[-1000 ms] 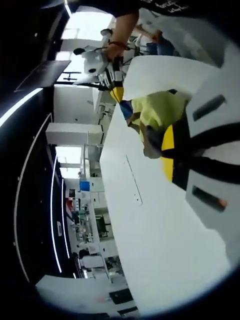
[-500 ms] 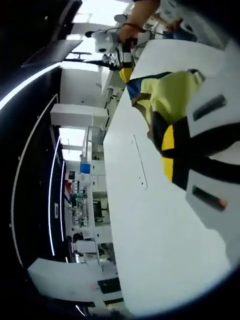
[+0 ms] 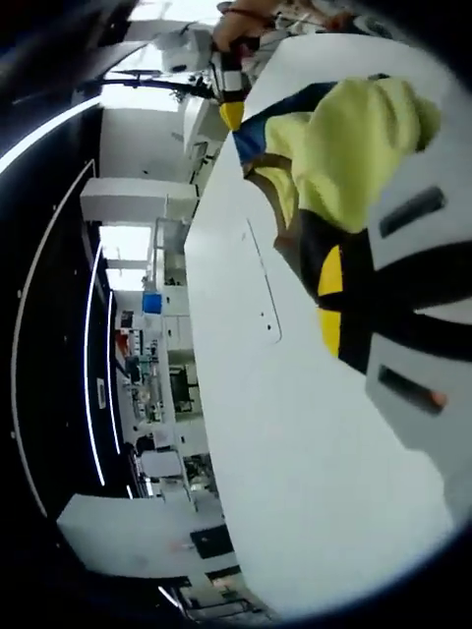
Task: Fold the garment on the visible template until the final outline fits inside the template.
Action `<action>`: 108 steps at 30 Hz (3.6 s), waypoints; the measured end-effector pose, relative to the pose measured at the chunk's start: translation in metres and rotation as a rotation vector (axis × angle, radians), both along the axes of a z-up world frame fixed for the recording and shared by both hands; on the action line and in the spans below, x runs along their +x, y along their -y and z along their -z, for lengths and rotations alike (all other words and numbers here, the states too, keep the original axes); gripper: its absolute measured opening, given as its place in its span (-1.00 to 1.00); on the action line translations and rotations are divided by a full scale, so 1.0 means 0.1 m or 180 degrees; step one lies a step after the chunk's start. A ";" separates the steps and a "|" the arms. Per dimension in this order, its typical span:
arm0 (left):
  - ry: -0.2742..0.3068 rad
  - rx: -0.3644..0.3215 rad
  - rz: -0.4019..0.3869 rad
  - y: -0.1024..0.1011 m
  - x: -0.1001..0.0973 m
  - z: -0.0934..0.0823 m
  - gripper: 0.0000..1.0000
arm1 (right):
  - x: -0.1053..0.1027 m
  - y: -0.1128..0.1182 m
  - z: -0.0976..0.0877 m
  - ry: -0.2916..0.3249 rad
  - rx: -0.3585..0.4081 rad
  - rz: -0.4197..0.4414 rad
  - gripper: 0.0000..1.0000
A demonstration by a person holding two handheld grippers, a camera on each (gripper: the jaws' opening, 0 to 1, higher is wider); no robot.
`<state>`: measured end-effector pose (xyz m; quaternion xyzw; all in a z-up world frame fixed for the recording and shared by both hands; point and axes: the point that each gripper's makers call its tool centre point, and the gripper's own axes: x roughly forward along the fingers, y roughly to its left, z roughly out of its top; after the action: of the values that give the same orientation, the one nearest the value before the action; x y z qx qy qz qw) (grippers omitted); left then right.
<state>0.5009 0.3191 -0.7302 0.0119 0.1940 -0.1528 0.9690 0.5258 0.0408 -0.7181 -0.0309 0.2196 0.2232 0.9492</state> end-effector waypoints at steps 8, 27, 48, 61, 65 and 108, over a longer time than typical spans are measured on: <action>-0.0162 0.0070 -0.0104 -0.01 0.20 0.33 -1.00 | 0.28 0.00 0.35 -0.0198 -0.0034 0.0152 -1.00; -0.0473 0.0082 -0.0326 -0.10 0.44 0.93 -1.00 | 0.56 -0.02 1.00 -0.0590 -0.0132 0.0206 -1.00; -0.0285 0.0294 -0.0219 -0.15 0.27 0.65 -0.45 | 0.30 -0.16 1.05 -0.0906 0.0064 0.0014 0.04; -0.0226 0.0219 -0.0004 -0.15 -0.26 0.56 0.11 | -0.21 -0.18 0.86 -0.0845 0.0133 -0.0284 0.83; -0.0224 0.0230 0.0013 -0.20 -0.43 0.52 0.24 | -0.43 -0.14 0.84 -0.0871 0.0109 -0.0345 0.89; -0.0743 -0.0016 0.0100 -0.14 -1.25 1.09 -0.66 | -1.76 0.08 1.25 -0.1043 -0.0062 0.0080 -0.48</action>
<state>0.3756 0.3329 -0.8395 -0.0053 0.3048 -0.1688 0.9373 0.3502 0.0333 -0.8436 -0.0005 0.3739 0.2112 0.9031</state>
